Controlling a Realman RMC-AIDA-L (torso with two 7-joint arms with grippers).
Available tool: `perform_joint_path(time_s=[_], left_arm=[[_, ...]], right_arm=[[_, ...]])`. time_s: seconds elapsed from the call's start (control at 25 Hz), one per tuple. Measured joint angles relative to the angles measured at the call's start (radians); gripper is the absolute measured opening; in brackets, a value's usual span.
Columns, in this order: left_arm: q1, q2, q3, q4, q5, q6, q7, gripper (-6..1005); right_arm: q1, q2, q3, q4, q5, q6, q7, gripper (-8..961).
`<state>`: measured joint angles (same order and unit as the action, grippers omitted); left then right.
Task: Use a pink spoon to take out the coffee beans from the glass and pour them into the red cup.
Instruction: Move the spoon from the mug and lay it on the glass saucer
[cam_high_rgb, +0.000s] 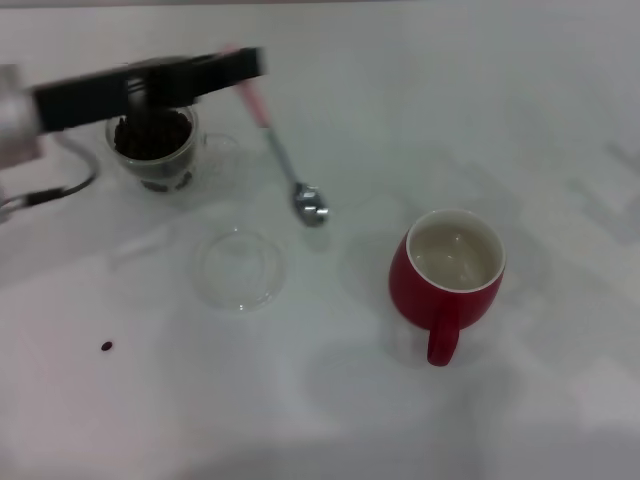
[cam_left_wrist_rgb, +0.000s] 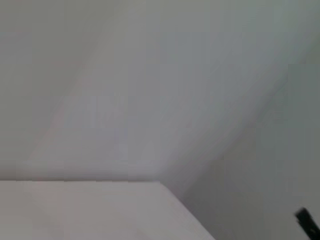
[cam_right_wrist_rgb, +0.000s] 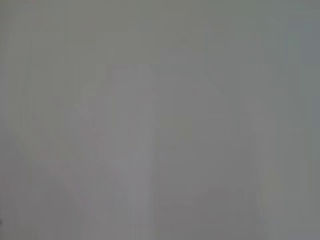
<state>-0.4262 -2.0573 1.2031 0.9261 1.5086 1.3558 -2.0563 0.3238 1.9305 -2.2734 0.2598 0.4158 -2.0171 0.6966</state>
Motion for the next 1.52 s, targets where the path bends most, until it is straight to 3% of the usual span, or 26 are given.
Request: perform_joint_path(time_s=[0.04, 0.36, 0.84, 1.52], left_arm=[[0.060, 0.002, -0.028, 0.009, -0.007, 0.004, 0.007, 153], [0.170, -0.001, -0.115, -0.062, -0.002, 0.011, 0.083, 159], [0.132, 0.013, -0.153, -0.207, 0.023, -0.014, 0.171, 167], [0.087, -0.013, -0.154, -0.299, 0.047, -0.075, 0.226, 179]], right_arm=[[-0.001, -0.002, 0.000, 0.000, 0.003, 0.002, 0.001, 799], [0.000, -0.006, -0.003, -0.001, 0.008, 0.005, 0.014, 798], [-0.027, 0.014, 0.000, -0.007, 0.008, -0.014, 0.016, 798], [-0.043, 0.026, 0.000, -0.010, 0.008, -0.035, 0.018, 799]])
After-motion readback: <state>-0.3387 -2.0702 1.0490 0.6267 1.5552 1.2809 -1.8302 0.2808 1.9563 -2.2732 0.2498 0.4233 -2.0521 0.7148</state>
